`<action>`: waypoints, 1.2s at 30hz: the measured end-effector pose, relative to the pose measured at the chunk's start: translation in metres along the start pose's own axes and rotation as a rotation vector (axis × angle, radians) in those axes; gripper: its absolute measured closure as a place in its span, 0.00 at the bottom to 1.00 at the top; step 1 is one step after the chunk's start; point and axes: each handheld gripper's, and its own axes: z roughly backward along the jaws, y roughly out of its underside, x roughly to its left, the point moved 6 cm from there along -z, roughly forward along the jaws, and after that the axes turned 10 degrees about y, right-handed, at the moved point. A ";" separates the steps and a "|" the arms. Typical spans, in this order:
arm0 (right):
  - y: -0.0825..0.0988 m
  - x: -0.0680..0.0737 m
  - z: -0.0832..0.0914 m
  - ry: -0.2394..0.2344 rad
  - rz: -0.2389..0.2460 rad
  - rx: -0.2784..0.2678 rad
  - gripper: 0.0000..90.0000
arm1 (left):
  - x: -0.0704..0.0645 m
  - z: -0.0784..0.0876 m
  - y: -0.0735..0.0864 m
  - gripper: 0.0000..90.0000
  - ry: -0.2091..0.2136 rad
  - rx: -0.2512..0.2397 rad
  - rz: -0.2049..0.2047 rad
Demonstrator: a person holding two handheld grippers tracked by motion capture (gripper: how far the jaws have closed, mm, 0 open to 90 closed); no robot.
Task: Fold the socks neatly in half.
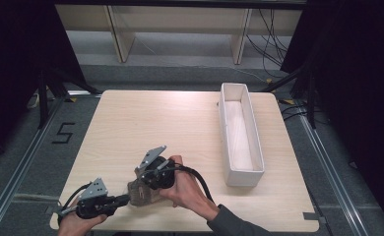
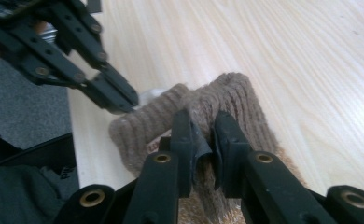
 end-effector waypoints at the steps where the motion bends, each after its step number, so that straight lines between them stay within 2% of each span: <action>1: 0.001 0.003 -0.002 -0.015 0.008 0.006 0.89 | 0.001 0.000 0.000 0.95 -0.001 0.021 -0.009; 2: 0.003 0.007 -0.004 -0.031 0.012 0.011 0.89 | 0.002 -0.002 0.000 0.95 -0.003 0.012 -0.006; 3: 0.006 0.010 -0.007 -0.048 0.026 0.011 0.89 | 0.003 -0.001 0.001 0.95 0.000 0.030 -0.012; 4: 0.009 0.012 -0.011 -0.060 0.040 0.017 0.89 | 0.003 -0.002 0.001 0.96 -0.007 0.020 -0.004; 7: 0.020 0.021 -0.022 -0.095 0.018 0.059 0.88 | 0.004 -0.004 0.000 0.96 -0.010 0.019 -0.003; 8: 0.023 0.023 -0.026 -0.104 0.026 0.061 0.88 | 0.004 -0.004 0.000 0.96 -0.010 0.025 -0.001; 11: 0.032 0.028 -0.034 -0.110 0.019 0.084 0.88 | 0.006 -0.005 0.000 0.96 -0.014 0.037 -0.012; 14: 0.035 0.032 -0.039 -0.113 0.018 0.089 0.87 | 0.006 -0.006 0.001 0.96 -0.022 0.036 -0.004; 15: 0.035 0.032 -0.039 -0.118 0.017 0.087 0.86 | 0.007 -0.006 0.002 0.96 -0.018 0.039 -0.012; 18: 0.033 0.029 -0.034 -0.124 -0.021 0.063 0.80 | 0.008 -0.003 0.001 0.95 -0.027 0.020 -0.001; 19: 0.032 0.027 -0.031 -0.128 -0.041 0.052 0.76 | 0.009 0.000 0.000 0.95 -0.037 0.022 -0.002; 20: 0.031 0.025 -0.027 -0.135 -0.059 0.033 0.72 | 0.009 0.001 0.000 0.94 -0.036 0.001 0.005; 21: 0.029 0.023 -0.021 -0.144 -0.081 0.010 0.71 | 0.010 0.005 0.000 0.94 -0.040 0.016 -0.006; 22: 0.027 0.019 -0.015 -0.144 -0.097 -0.019 0.69 | 0.011 0.007 -0.001 0.93 -0.037 0.000 -0.002; 23: 0.026 0.015 -0.009 -0.131 -0.095 -0.035 0.69 | 0.010 0.008 -0.002 0.93 -0.040 -0.011 0.013; 25: 0.023 0.004 0.004 -0.107 -0.091 -0.064 0.70 | 0.010 0.011 -0.005 0.92 -0.038 -0.039 0.019; 27: 0.021 -0.007 0.016 -0.082 -0.128 -0.083 0.72 | 0.010 0.014 -0.007 0.92 -0.045 -0.040 0.017; 30: 0.027 -0.024 0.025 -0.033 -0.165 -0.069 0.72 | 0.008 0.015 -0.010 0.92 -0.050 -0.047 0.007; 33: 0.040 -0.041 0.026 0.022 -0.180 -0.038 0.73 | 0.006 0.016 -0.013 0.92 -0.043 -0.035 -0.004; 34: 0.045 -0.044 0.026 0.027 -0.205 -0.012 0.73 | 0.005 0.016 -0.014 0.92 -0.044 -0.036 -0.003; 35: 0.049 -0.048 0.025 0.038 -0.221 -0.003 0.73 | 0.004 0.015 -0.016 0.92 -0.041 -0.058 -0.008; 36: 0.053 -0.053 0.025 0.057 -0.209 0.004 0.73 | 0.003 0.016 -0.018 0.92 -0.041 -0.037 -0.016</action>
